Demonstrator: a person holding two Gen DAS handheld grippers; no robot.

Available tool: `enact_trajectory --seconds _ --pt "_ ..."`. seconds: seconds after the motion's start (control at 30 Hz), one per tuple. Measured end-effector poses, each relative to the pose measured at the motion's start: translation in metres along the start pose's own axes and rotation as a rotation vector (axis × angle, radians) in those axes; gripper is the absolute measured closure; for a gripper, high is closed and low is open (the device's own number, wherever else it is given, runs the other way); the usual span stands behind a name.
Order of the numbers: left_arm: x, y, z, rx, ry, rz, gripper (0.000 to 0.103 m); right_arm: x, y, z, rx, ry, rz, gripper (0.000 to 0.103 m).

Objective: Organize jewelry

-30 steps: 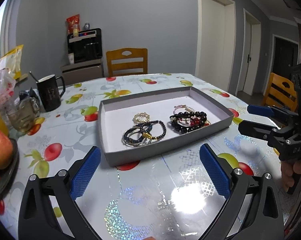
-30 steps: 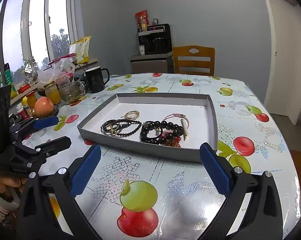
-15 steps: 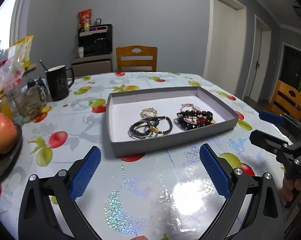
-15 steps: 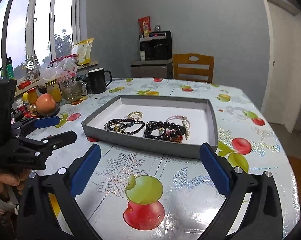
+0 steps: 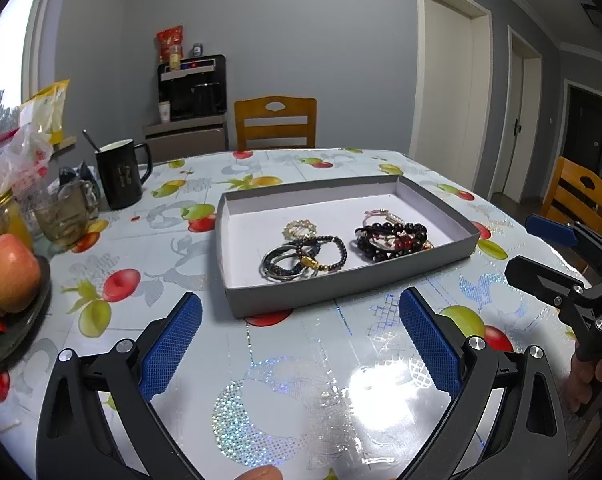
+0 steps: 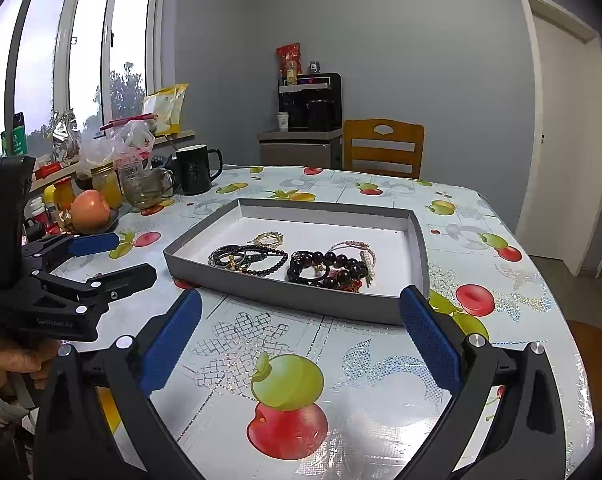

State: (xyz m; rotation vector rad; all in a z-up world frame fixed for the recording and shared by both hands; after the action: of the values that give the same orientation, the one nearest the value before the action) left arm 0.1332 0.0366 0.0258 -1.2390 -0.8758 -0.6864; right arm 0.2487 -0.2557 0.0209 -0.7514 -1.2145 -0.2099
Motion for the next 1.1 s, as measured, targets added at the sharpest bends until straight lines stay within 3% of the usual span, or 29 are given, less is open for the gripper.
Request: enact_trajectory --seconds 1.1 --pt "0.0002 -0.0018 -0.0029 -0.013 0.004 -0.005 0.005 -0.0012 0.0015 -0.0025 -0.004 -0.007 -0.001 0.005"
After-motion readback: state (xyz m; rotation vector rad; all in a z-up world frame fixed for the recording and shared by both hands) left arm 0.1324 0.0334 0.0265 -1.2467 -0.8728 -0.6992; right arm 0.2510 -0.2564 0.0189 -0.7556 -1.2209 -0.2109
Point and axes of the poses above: each gripper's, at about its wrist camera, not at the fingertips, and y roughly the way its jaws point, z to its left, x to its top, the point moved 3 cm from there along y, roughly the way its jaws point, and after that the axes turned 10 degrees about x, right-handed, at the moved point
